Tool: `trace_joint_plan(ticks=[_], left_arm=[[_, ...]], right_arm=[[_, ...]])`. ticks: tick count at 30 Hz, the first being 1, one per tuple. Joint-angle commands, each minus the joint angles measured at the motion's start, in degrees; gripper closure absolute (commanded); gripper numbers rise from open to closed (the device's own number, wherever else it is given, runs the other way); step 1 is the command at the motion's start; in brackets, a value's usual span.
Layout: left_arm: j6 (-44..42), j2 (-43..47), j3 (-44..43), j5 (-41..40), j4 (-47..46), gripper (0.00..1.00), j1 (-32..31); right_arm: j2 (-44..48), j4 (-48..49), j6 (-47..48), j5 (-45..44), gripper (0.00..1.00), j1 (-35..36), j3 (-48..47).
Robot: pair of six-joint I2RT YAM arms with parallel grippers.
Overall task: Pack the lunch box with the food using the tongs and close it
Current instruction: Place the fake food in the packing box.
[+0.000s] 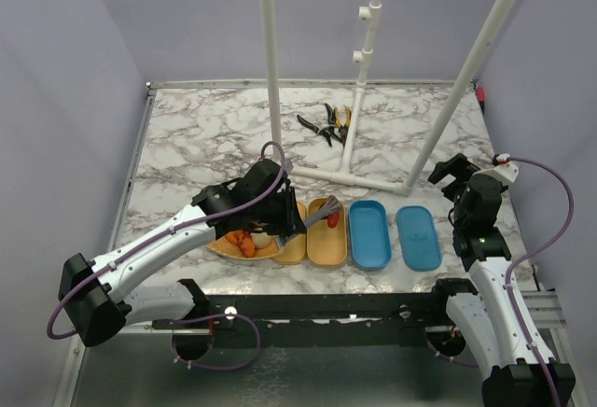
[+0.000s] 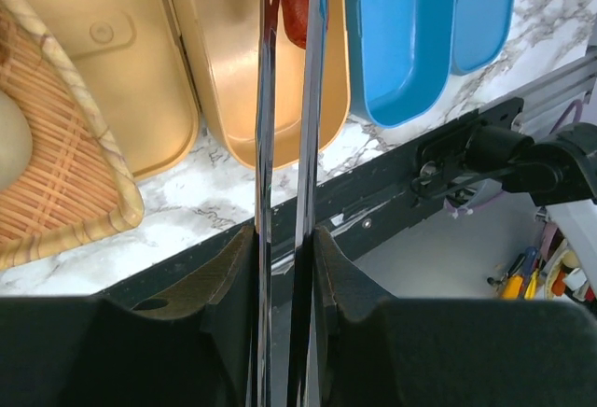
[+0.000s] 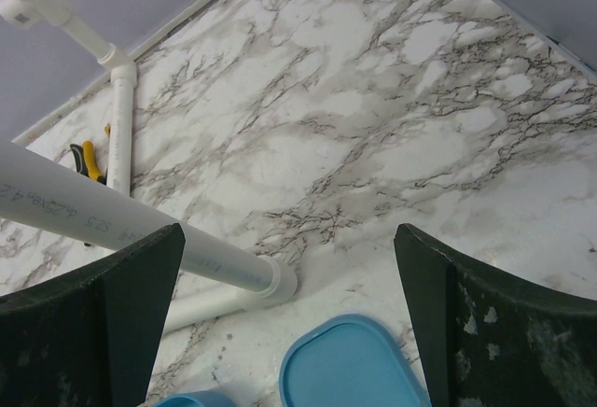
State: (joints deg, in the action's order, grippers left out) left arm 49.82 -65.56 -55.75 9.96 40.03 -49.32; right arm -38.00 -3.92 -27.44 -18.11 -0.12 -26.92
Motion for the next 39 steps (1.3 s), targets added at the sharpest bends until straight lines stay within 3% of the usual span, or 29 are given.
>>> trace_joint_plan(ticks=[1,9,20,31,39], left_arm=[[1.8,2.08,1.42,0.26,-1.67,0.82,-1.01],[1.27,1.67,1.25,-0.29,-1.8,0.81,-1.66],[0.35,0.72,0.51,-0.66,-1.96,0.64,-2.09],[-0.68,1.38,-0.99,-1.74,-1.77,0.65,-2.11],[-6.02,-0.42,-11.09,-9.35,11.08,0.65,-2.0]], right_arm=[[-0.32,1.12,-0.24,0.65,0.0,-0.14,-1.08],[-0.3,1.29,-0.42,0.75,0.0,-0.14,-0.9],[-0.39,1.11,-0.41,0.84,0.0,-0.14,-0.94],[-0.32,1.12,-0.51,0.91,0.0,-0.14,-0.81],[-0.23,1.03,-0.42,0.93,0.0,-0.14,-0.94]])
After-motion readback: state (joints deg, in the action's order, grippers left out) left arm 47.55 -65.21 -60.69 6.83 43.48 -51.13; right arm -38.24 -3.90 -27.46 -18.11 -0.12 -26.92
